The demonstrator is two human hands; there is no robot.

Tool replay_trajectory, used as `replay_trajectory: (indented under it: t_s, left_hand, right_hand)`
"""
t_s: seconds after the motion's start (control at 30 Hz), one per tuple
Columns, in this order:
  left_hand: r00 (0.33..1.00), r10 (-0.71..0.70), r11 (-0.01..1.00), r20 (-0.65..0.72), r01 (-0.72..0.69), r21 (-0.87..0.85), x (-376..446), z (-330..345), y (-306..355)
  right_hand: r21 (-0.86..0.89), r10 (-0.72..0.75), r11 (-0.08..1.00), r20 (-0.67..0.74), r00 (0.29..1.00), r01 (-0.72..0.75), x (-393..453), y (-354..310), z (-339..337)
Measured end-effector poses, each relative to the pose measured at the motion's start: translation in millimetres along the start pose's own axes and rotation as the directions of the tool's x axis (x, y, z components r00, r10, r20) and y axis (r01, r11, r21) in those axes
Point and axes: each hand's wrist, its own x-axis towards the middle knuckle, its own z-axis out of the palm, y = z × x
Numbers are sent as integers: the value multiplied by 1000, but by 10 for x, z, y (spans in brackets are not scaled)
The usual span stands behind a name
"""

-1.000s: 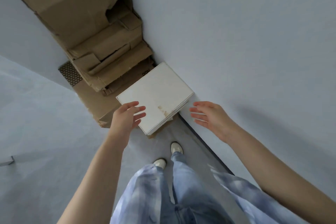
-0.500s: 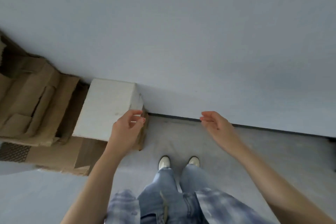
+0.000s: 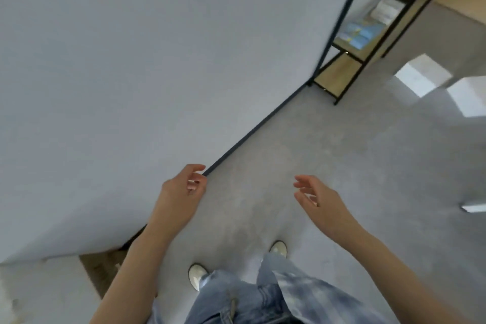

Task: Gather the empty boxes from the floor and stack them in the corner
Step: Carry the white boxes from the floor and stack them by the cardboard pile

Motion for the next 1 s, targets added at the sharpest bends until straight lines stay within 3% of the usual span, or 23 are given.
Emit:
replay_trajectory:
  t_s: [0.27, 0.67, 0.9, 1.0]
  left_hand:
    - [922, 214, 967, 323, -247, 66, 452, 1853, 1500]
    - [841, 269, 908, 469, -384, 167, 2012, 3472, 3066]
    - [673, 344, 802, 655, -574, 168, 3145, 4738, 4571]
    - [638, 361, 774, 680, -611, 163, 3494, 5324, 5248]
  right_hand:
    - [57, 164, 986, -229, 959, -155, -89, 1286, -1383]
    - [165, 305, 951, -358, 882, -262, 941, 2519, -3113]
    - [213, 415, 910, -443, 795, -356, 1746, 3170, -4483]
    - [276, 467, 884, -475, 746, -377, 2003, 3497, -5028]
